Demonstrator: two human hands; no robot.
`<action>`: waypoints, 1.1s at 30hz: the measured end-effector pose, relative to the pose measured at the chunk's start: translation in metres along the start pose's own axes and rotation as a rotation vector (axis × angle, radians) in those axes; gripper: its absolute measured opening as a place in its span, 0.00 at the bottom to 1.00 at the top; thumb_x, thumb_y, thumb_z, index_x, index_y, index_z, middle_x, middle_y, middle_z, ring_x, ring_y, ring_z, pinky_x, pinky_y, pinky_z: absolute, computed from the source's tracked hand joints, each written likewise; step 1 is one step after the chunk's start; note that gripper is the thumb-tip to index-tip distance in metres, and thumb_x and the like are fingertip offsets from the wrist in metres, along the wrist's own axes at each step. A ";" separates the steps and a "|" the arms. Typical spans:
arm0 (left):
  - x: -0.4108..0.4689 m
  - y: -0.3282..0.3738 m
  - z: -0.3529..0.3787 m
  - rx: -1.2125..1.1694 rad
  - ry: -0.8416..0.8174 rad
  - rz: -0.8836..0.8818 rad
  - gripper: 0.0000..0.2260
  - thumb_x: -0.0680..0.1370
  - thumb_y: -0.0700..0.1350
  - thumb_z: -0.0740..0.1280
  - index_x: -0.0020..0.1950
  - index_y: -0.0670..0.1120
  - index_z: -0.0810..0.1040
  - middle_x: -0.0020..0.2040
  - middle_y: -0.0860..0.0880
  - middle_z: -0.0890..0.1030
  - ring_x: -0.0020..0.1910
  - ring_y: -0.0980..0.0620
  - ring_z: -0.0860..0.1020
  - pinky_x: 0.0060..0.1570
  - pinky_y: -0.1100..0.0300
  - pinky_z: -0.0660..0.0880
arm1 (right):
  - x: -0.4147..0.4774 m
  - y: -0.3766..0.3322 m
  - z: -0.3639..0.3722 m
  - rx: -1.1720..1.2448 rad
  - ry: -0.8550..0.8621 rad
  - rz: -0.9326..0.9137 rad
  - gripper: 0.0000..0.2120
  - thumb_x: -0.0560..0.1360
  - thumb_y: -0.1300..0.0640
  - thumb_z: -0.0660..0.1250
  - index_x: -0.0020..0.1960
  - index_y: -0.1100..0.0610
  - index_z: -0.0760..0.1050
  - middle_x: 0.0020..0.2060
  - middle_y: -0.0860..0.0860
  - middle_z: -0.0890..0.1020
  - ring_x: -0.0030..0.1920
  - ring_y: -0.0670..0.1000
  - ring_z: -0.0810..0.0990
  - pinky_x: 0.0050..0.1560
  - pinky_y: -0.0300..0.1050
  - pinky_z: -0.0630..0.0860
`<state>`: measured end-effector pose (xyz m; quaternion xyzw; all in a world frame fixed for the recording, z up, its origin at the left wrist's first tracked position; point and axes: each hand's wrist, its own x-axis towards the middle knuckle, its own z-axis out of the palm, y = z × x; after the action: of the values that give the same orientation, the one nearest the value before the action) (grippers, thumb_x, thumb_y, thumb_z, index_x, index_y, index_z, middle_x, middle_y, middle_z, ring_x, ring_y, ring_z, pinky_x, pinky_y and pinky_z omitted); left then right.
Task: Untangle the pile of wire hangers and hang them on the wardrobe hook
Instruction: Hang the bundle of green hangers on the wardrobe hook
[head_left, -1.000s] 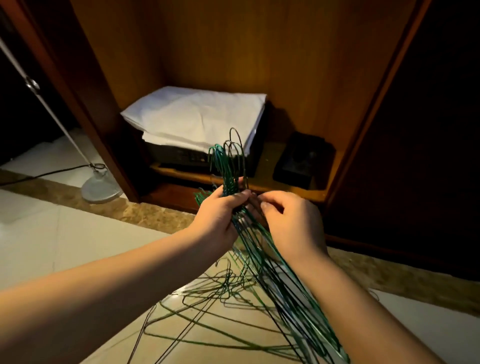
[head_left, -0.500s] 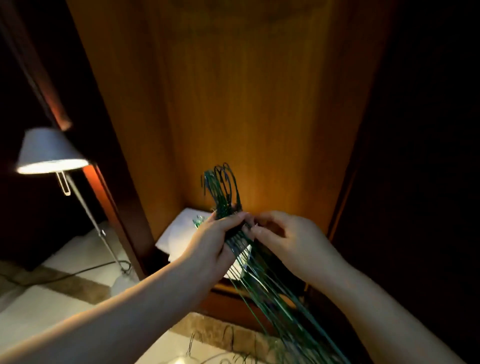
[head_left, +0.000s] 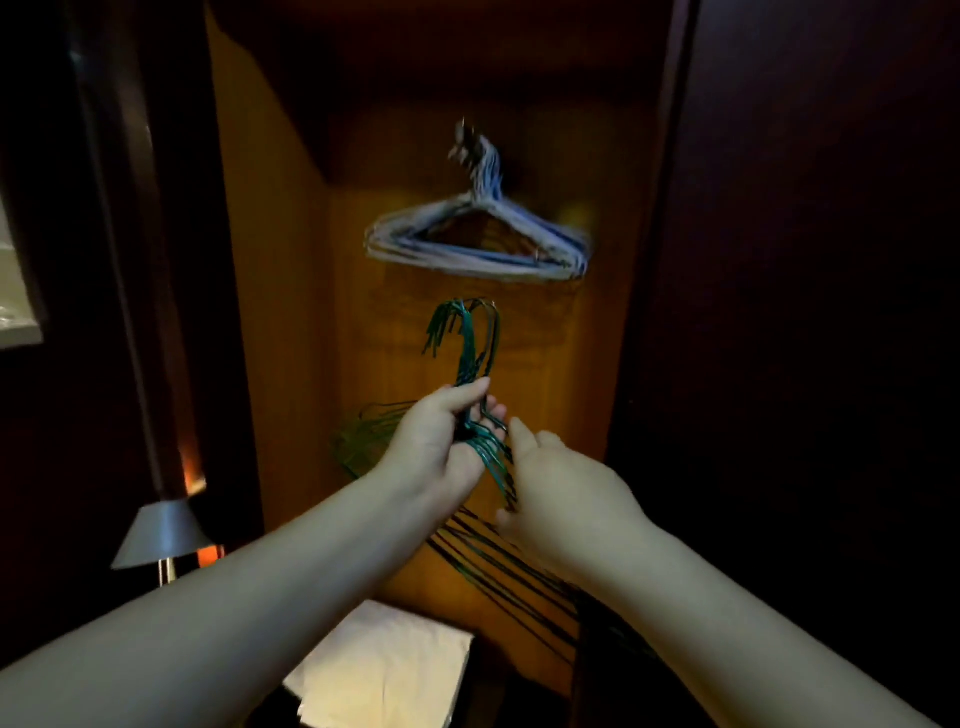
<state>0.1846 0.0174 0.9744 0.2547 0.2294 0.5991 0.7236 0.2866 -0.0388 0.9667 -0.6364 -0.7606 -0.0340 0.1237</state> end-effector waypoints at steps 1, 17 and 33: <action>-0.004 0.005 0.009 -0.015 -0.002 0.015 0.14 0.76 0.35 0.62 0.62 0.38 0.70 0.44 0.41 0.73 0.46 0.47 0.74 0.59 0.54 0.71 | 0.001 -0.002 -0.006 -0.001 0.024 0.000 0.42 0.74 0.49 0.66 0.76 0.53 0.42 0.67 0.53 0.64 0.61 0.55 0.74 0.50 0.48 0.75; 0.061 0.114 0.034 0.118 -0.209 0.035 0.06 0.77 0.39 0.62 0.50 0.37 0.73 0.59 0.38 0.72 0.64 0.41 0.71 0.64 0.47 0.68 | 0.137 -0.023 -0.040 0.035 0.394 0.116 0.15 0.77 0.62 0.57 0.63 0.53 0.65 0.44 0.53 0.79 0.42 0.57 0.78 0.35 0.48 0.73; 0.209 0.244 -0.015 0.852 -0.255 0.501 0.21 0.76 0.37 0.65 0.67 0.51 0.70 0.54 0.42 0.80 0.50 0.48 0.81 0.50 0.53 0.77 | 0.309 0.033 -0.080 0.546 0.599 0.368 0.08 0.73 0.57 0.67 0.53 0.55 0.79 0.44 0.55 0.81 0.43 0.55 0.78 0.41 0.47 0.72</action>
<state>0.0291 0.2620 1.1147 0.6454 0.2952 0.5715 0.4119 0.2809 0.2469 1.1124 -0.6673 -0.5463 0.0077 0.5062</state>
